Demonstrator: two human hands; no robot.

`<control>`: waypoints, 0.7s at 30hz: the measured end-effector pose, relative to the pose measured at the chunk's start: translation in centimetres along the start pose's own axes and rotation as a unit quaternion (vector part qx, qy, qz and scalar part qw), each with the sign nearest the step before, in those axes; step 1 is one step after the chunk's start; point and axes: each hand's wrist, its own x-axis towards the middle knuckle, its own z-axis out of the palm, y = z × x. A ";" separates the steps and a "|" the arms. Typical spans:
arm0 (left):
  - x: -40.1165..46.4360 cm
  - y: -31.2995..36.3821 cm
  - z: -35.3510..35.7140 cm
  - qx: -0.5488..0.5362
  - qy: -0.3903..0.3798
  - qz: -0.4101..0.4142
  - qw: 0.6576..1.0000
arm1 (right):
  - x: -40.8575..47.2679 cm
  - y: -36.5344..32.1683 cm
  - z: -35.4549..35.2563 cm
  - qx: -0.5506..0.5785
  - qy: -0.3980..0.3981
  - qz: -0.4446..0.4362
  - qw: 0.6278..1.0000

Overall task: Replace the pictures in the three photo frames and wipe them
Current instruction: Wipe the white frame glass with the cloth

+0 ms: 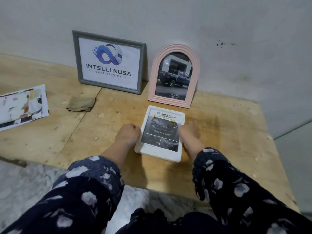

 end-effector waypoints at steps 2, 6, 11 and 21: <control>0.0 -1.0 -1.1 0.007 0.017 -0.010 1.000 | -0.9 -1.7 0.5 -0.041 0.008 -0.050 0.998; 0.9 -4.6 -4.8 0.036 0.035 -0.037 0.998 | -3.7 -5.8 3.3 -0.131 -0.067 -0.150 0.978; 2.4 -9.7 -9.9 0.116 0.069 -0.056 0.989 | -6.3 -10.0 9.9 -0.203 -0.149 -0.237 0.938; 6.9 -15.7 -16.6 0.241 -0.032 0.003 0.970 | -7.2 -18.4 21.7 -0.255 -0.147 -0.361 0.885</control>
